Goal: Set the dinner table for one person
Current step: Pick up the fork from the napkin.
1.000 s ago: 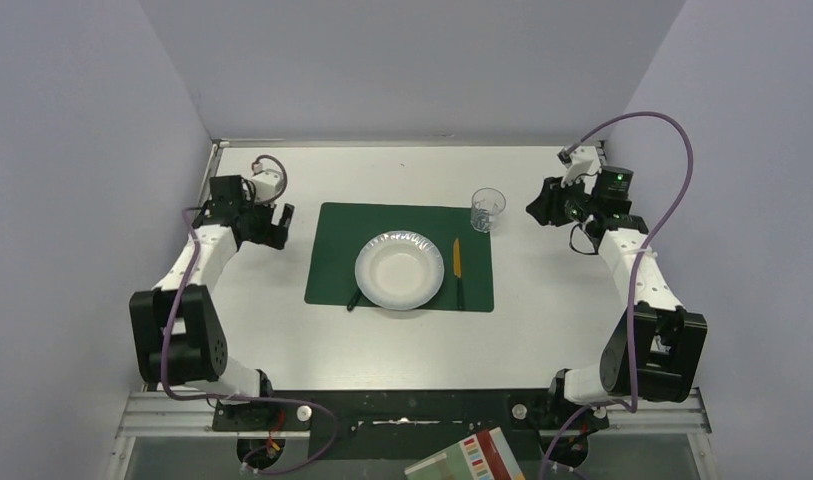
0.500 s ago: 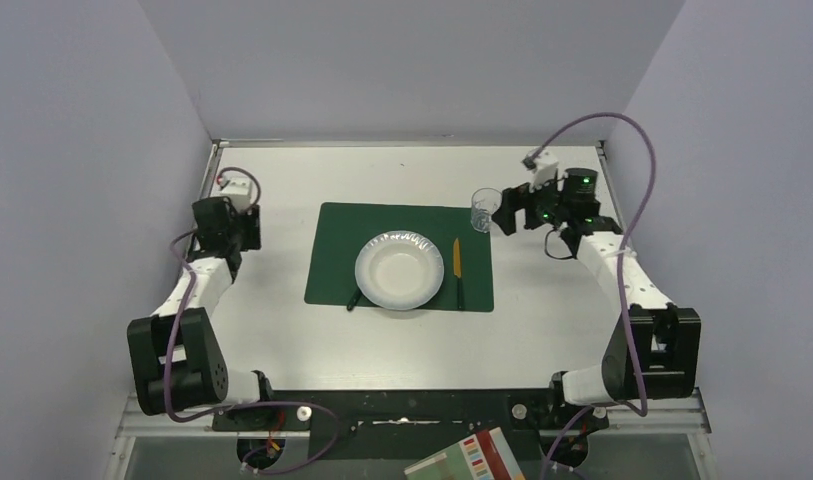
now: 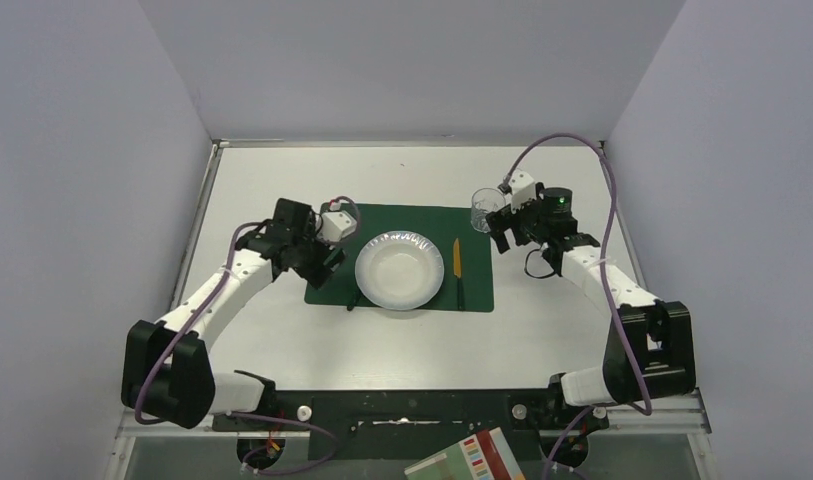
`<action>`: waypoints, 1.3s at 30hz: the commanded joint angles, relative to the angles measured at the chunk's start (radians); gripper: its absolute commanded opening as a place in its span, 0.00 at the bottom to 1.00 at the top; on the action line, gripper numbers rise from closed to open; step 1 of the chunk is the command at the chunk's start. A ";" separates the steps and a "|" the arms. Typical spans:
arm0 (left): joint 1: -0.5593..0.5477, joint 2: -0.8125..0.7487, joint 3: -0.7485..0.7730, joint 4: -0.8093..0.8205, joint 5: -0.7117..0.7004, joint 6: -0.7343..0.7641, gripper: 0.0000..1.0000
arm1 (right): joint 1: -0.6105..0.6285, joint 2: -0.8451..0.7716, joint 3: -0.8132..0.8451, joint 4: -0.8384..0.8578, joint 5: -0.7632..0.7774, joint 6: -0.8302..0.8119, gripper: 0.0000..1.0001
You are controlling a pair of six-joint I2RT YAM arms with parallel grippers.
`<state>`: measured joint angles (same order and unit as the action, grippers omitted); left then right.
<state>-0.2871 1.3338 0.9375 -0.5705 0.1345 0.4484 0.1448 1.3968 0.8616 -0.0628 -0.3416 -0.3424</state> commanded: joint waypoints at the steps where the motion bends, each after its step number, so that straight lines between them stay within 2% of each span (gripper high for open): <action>1: -0.107 -0.053 0.009 -0.103 -0.007 -0.097 0.71 | -0.053 -0.067 -0.040 0.145 -0.021 0.032 0.98; 12: -0.316 0.078 -0.002 0.046 -0.093 -0.301 0.71 | -0.092 -0.073 -0.050 0.155 -0.051 0.065 0.98; 23: -0.317 0.134 -0.040 0.126 -0.107 -0.340 0.70 | -0.105 -0.084 -0.059 0.158 -0.081 0.069 0.98; 26: -0.317 0.144 -0.054 0.154 -0.103 -0.337 0.61 | -0.106 -0.085 -0.061 0.159 -0.083 0.069 0.98; 29: -0.318 0.169 -0.050 0.163 -0.090 -0.337 0.56 | -0.106 -0.087 -0.067 0.165 -0.083 0.068 0.98; 39: -0.317 0.220 -0.066 0.190 -0.082 -0.329 0.54 | -0.110 -0.090 -0.065 0.164 -0.089 0.072 0.98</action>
<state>-0.6052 1.5490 0.8734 -0.4519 0.0383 0.1188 0.0444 1.3510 0.8009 0.0319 -0.4095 -0.2760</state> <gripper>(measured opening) 0.545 0.980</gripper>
